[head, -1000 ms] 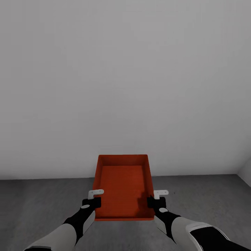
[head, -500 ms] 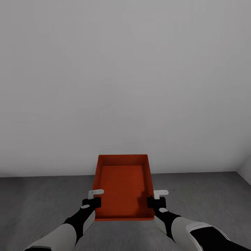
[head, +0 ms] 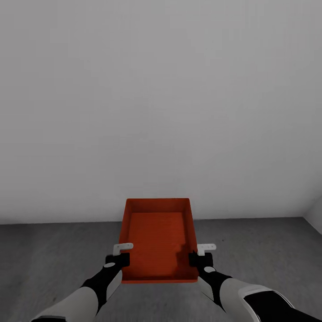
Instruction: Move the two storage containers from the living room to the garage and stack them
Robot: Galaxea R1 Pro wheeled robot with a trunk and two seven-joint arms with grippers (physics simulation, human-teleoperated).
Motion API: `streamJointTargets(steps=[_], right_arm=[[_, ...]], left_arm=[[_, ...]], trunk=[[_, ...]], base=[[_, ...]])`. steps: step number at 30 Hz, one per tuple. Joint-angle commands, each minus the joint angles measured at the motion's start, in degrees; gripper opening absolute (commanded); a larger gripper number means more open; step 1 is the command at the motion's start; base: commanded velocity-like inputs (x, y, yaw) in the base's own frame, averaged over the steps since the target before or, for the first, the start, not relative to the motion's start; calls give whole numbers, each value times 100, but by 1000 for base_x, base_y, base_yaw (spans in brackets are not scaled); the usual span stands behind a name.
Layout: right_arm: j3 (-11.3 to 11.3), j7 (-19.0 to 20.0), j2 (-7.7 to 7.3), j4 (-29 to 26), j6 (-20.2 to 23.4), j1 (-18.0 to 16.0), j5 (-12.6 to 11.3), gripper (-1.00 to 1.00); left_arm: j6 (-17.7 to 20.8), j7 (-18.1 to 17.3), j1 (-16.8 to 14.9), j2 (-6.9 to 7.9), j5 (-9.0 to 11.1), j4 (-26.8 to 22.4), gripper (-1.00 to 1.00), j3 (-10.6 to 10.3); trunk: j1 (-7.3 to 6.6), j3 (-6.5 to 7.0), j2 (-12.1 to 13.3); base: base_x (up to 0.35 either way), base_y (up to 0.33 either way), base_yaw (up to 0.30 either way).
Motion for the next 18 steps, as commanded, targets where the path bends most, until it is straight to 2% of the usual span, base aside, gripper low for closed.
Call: streamJointTargets(steps=[1,18], right_arm=[[-234,69,6,-277,-9,-13,181,-100],[-234,68,6,-277,-7,-13,176,-100]], left_arm=[[-15,48,0,69,28,15,-100,8],[-6,56,0,39,36,15,-100,22]], trunk=[[1,-18,-8],[1,-175,-8]], base=[[0,0,0],[0,0,0]])
